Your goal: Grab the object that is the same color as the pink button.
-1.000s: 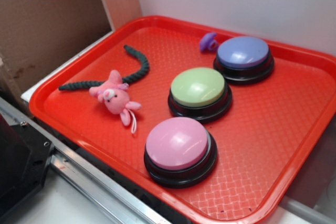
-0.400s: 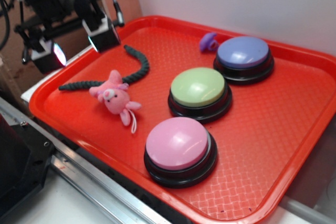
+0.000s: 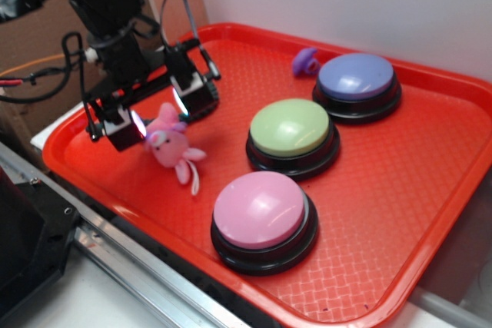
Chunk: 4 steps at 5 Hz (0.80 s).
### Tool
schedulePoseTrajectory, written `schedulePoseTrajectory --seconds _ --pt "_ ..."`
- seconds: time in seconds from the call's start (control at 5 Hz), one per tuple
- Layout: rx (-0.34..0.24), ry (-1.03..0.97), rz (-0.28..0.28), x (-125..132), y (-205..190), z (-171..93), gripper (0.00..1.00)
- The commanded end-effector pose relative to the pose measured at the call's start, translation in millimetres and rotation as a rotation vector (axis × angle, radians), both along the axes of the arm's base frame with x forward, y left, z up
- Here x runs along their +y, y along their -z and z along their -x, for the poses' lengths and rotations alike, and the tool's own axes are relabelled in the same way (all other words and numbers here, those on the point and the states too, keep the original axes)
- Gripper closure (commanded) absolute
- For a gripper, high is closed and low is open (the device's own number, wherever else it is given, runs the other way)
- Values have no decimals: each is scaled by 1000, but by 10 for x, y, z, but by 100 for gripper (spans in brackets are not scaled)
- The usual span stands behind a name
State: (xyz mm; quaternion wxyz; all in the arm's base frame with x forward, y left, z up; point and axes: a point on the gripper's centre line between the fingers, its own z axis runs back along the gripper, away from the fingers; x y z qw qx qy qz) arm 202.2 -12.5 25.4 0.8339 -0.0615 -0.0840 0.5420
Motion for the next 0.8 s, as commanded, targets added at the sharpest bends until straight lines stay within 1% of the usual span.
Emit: schedulePoseTrajectory --seconds 0.0,0.2,0.4,0.6 --pt "-9 -37 -16 33 141 -90 2" --pt "-13 1 -23 71 83 -129 100" --pt "-20 133 -12 112 -124 -157 100" --pt "26 338 -27 169 -493 -238 100"
